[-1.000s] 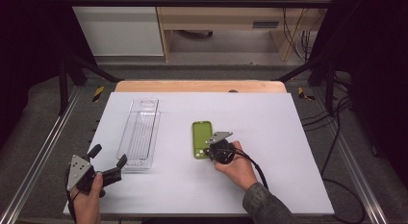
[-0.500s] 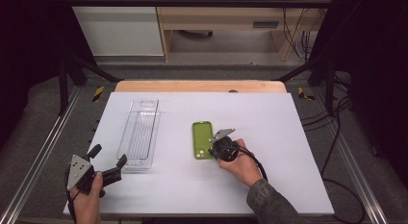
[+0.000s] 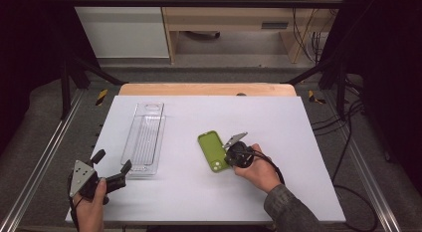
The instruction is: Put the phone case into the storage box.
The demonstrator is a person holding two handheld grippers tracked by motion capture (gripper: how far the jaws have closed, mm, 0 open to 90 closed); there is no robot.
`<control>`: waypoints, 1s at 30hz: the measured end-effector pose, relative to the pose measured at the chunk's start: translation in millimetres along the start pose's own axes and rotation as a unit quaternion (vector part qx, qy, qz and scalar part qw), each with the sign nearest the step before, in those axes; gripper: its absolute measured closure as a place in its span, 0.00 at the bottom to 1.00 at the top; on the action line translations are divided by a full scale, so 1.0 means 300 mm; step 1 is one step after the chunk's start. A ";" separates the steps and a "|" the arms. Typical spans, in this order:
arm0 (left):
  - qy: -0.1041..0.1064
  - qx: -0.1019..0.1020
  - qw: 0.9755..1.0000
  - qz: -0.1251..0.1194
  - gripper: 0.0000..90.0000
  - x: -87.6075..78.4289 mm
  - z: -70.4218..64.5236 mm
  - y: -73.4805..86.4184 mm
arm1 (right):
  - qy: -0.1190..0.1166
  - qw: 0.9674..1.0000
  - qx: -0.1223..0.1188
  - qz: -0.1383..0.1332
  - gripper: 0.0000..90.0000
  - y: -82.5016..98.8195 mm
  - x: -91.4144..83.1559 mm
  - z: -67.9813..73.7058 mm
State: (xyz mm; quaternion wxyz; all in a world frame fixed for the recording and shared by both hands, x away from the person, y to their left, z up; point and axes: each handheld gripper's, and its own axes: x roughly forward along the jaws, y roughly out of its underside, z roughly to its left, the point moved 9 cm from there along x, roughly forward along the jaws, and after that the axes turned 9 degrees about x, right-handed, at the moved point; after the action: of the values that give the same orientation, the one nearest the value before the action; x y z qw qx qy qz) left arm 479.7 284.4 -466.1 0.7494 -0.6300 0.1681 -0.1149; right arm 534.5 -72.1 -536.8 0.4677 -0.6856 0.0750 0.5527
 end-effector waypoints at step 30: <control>0.002 -0.001 1.000 0.004 0.02 0.003 -0.002 0.006 | 0.063 0.998 0.010 0.025 1.00 -0.013 -0.008 -0.213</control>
State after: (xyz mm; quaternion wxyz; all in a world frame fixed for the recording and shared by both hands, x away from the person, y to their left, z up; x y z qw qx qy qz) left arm 480.2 283.9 -468.1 0.7488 -0.6300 0.1722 -0.1130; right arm 579.8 -117.2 -535.9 0.4549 -0.7125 0.1264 0.5191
